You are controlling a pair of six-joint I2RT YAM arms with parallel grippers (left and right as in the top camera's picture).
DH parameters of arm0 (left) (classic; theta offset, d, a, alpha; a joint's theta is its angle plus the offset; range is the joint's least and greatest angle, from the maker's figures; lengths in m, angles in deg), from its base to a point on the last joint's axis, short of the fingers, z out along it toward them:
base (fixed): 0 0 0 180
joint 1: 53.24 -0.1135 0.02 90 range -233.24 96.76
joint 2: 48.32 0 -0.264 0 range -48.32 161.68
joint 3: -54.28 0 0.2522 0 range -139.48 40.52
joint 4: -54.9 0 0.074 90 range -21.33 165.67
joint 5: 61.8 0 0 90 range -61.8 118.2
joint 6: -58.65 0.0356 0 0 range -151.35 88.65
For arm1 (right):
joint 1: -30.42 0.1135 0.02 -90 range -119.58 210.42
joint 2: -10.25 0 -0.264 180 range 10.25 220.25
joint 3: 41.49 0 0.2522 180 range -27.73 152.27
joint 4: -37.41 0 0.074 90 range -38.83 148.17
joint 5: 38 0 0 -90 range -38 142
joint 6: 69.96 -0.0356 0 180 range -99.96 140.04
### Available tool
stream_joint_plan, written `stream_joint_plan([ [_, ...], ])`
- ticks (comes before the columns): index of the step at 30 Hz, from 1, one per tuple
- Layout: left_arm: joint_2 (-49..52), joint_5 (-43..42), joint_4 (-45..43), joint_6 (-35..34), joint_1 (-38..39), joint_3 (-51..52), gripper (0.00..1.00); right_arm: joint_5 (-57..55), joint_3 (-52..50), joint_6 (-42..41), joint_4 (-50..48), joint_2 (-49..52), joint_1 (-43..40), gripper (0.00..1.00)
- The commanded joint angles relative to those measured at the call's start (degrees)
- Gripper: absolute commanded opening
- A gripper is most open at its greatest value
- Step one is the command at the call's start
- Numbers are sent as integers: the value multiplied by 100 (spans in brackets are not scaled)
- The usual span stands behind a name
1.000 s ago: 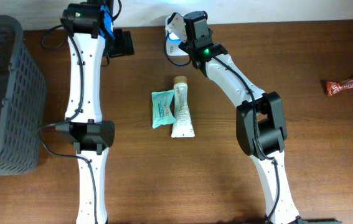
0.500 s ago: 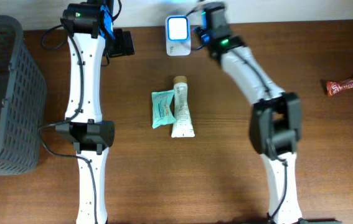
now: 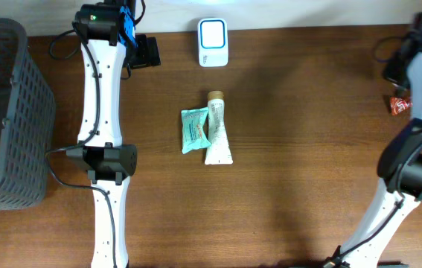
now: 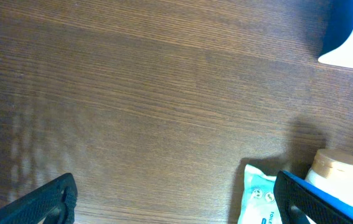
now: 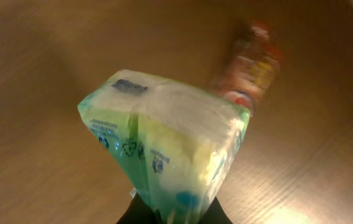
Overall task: Scan the item barcode
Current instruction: 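Carry the box to the right and drop it beside the wafer bar, then move the right gripper back over the white tube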
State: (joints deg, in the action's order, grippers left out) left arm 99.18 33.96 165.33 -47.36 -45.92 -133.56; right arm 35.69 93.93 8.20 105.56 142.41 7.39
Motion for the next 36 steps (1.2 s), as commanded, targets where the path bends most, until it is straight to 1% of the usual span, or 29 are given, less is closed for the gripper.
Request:
stream_joint_plan([
  [1,59,-42,7,50,-35,-7,99,-46,26,-1152,313,-118,-553,4],
  [4,57,-42,7,50,-35,-7,99,-46,26,-1781,498,-118,-918,4],
  [6,57,-42,7,50,-35,-7,99,-44,26,-2035,553,-118,-1051,4],
  [10,57,-42,7,50,-35,-7,99,-15,26,-2061,590,-118,-1110,5],
  [11,57,-42,7,50,-35,-7,99,28,26,-2061,592,-118,-1108,8],
  [12,57,-39,7,48,-35,-7,99,149,24,-2061,592,-118,-1106,19],
  [13,57,-39,7,50,-35,-7,99,293,15,-2061,590,-118,-1106,26],
  [15,57,-42,7,50,-35,-7,99,597,-4,-2061,590,-118,-1106,26],
  [16,57,-39,7,50,-35,-7,99,743,-24,-2061,588,-116,-1106,30],
  [17,57,-39,7,50,-35,-7,99,846,-39,-2061,590,-116,-1106,39],
  [18,57,-42,7,50,-35,-7,99,898,-63,-2061,590,-116,-1106,52],
  [19,57,-42,7,50,-35,-7,99,938,-92,-2061,592,-116,-1102,62],
  [20,57,-39,7,50,-35,-7,99,975,-116,-2059,595,-116,-1095,66],
  [21,57,-42,7,50,-35,-7,99,990,-155,-2059,610,-116,-1078,74],
  [22,59,-39,7,50,-35,-7,99,990,-186,-2059,612,-116,-1062,79],
  [25,57,-42,7,50,-35,-7,99,1056,-313,-2055,612,-116,-973,89],
  [26,57,-42,7,50,-35,-7,99,1215,-328,-1926,614,-116,-927,97],
  [28,57,-42,7,50,-35,-7,99,1692,-302,-1305,614,-133,-817,99],
  [29,57,-42,7,50,-35,-7,99,1762,-205,-1220,699,-153,-754,99],
  [33,57,-42,7,50,-35,-7,99,1762,107,-1261,1005,-407,-616,99],
  [36,57,-42,7,50,-35,-7,99,1764,160,-1261,1235,-918,-470,99],
])
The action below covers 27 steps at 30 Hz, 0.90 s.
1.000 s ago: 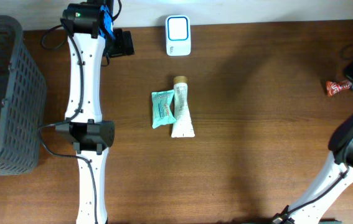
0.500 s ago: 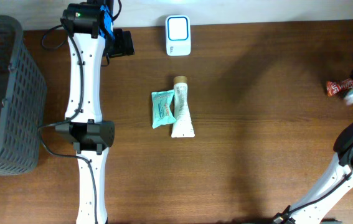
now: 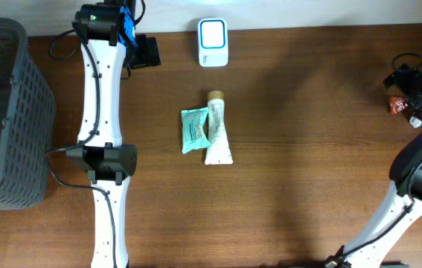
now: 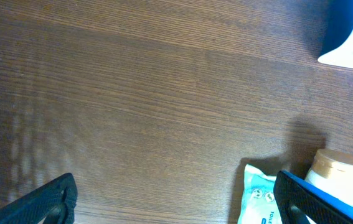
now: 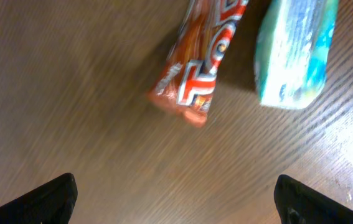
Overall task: Scan the item barcode
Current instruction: 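Move the right gripper back over the white tube, then grasp the white tube with the right gripper and lift it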
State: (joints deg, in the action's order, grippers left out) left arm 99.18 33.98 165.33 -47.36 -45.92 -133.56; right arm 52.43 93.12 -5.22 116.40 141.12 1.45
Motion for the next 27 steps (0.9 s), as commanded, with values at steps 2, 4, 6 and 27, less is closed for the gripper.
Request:
stream_joint_plan([
  [2,57,-44,7,50,-35,-7,99,111,240,83,315,-1128,251,99],
  [4,57,-42,7,50,-35,-7,99,192,238,122,636,-1519,487,99],
  [6,57,-44,7,50,-35,-7,99,435,238,415,955,-1738,817,99],
  [27,59,-44,7,50,-35,-7,99,3727,-2542,2074,-328,-1519,4138,99],
])
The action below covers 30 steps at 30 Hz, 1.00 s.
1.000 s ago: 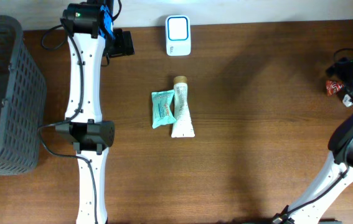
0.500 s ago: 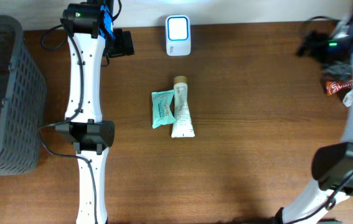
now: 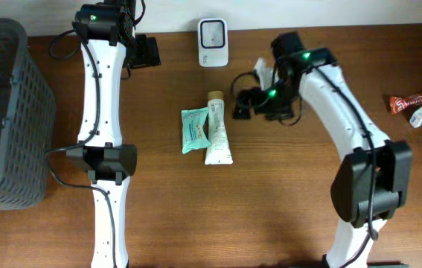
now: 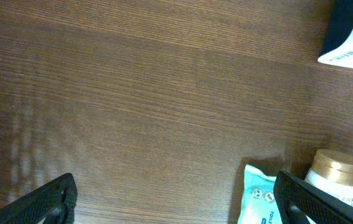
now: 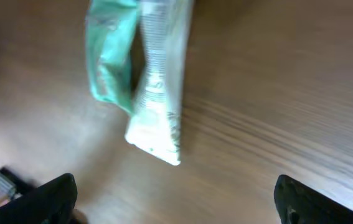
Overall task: Scan the item barcode
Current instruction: 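Grasp the white tube with the right gripper and lift it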
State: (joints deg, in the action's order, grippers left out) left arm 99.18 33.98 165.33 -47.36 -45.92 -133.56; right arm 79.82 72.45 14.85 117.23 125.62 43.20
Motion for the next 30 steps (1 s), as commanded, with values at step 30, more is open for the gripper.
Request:
stream_joint_plan([
  [30,59,-42,7,50,-35,-7,99,721,-2876,-1790,-4562,79,470,88],
])
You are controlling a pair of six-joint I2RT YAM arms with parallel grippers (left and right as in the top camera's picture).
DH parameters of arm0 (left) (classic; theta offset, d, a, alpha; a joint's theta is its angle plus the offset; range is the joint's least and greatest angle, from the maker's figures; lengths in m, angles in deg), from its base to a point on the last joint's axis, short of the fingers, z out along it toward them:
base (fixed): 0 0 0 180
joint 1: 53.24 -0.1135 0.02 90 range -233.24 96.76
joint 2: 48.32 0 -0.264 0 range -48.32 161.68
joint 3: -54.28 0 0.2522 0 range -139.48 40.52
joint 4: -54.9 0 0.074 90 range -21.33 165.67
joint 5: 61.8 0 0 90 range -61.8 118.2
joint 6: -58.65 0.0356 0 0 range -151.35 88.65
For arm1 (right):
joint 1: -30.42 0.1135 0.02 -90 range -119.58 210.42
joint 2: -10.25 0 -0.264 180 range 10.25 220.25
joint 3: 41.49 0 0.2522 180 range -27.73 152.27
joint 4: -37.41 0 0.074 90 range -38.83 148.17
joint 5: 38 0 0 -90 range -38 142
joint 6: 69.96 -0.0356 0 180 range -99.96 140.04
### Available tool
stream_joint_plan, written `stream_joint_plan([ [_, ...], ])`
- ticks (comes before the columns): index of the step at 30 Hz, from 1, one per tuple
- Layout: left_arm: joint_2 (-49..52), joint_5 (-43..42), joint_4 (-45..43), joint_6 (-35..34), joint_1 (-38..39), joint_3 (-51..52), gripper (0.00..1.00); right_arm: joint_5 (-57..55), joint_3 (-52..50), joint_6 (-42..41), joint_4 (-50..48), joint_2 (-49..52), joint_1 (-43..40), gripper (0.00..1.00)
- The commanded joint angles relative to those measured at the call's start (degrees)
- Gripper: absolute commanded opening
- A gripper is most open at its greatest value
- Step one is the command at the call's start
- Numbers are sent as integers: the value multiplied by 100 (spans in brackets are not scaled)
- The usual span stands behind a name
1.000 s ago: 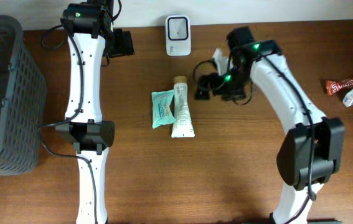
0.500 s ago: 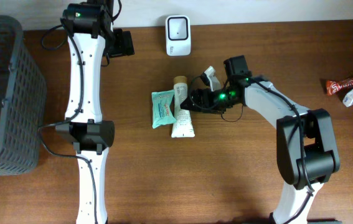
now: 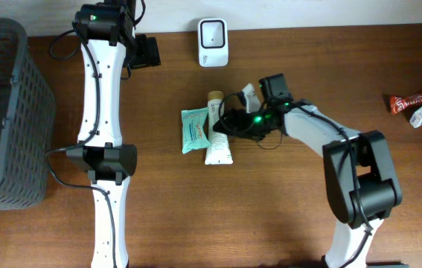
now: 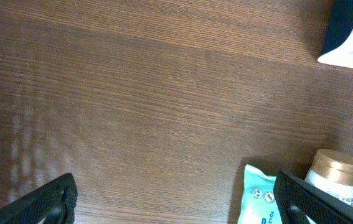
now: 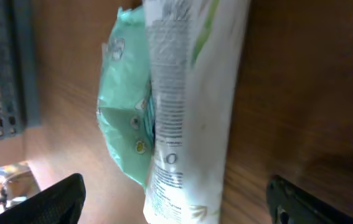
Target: Scan the item barcode
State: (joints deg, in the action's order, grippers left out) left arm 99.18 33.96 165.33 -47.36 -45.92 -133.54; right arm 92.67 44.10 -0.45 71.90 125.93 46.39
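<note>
A white tube (image 3: 217, 135) with a tan cap lies mid-table beside a teal wipes packet (image 3: 194, 130). The white scanner (image 3: 212, 33) stands at the back edge, its face dark. My right gripper (image 3: 223, 125) is open and low at the tube. In the right wrist view the tube (image 5: 188, 106) lies lengthwise between the spread fingers (image 5: 55, 199), with the teal packet (image 5: 126, 124) to its left. My left gripper (image 3: 145, 52) hangs open at the back left. Its wrist view shows the packet (image 4: 257, 200), the tube's cap (image 4: 335, 169) and the scanner's corner (image 4: 350, 37).
A dark grey mesh basket (image 3: 2, 112) stands at the left edge. A red snack bar (image 3: 413, 100) and a small teal packet lie at the far right. The right arm (image 3: 330, 138) stretches across the middle right of the table.
My right gripper was above the table to the right of the tube's cap. It is now lower and further left, its open fingers on either side of the tube. The left arm is unmoved.
My right gripper was shut on a teal packet at the far right, by the red bar. Then it was open and the packet lay beside the bar. Then it was over the middle, and now it is at the tube. The scanner's face went from lit to dark.
</note>
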Motion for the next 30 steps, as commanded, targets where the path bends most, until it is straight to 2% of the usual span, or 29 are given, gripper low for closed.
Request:
stream_joint_plan([
  [1,57,-42,7,50,-35,-9,99,-560,-42,-256,-57,81,157,88],
  [7,57,-42,7,50,-35,-9,99,-520,-42,-254,-188,391,221,88],
  [9,57,-42,7,50,-35,-9,99,-417,-42,-254,-295,487,278,74],
  [12,57,-42,7,48,-35,-9,99,-369,-42,-254,-415,542,352,44],
  [13,57,-39,7,48,-35,-9,99,-367,-42,-254,-435,542,354,38],
  [14,57,-42,7,50,-35,-9,99,-363,-37,-256,-452,540,352,24],
  [15,57,-42,7,50,-35,-9,99,-363,-37,-256,-448,531,352,18],
  [16,57,-42,7,50,-35,-9,99,-361,-35,-256,-437,496,345,4],
  [19,57,-42,7,50,-35,-9,99,-444,125,-249,-197,295,306,4],
  [22,57,-39,7,50,-35,-9,99,-1429,654,-26,669,-17,273,4],
  [27,57,-39,7,50,-35,-9,99,-4894,1878,87,2789,-227,398,4],
  [30,59,-42,7,50,-35,-9,99,-7270,1926,-638,3635,-195,546,4],
])
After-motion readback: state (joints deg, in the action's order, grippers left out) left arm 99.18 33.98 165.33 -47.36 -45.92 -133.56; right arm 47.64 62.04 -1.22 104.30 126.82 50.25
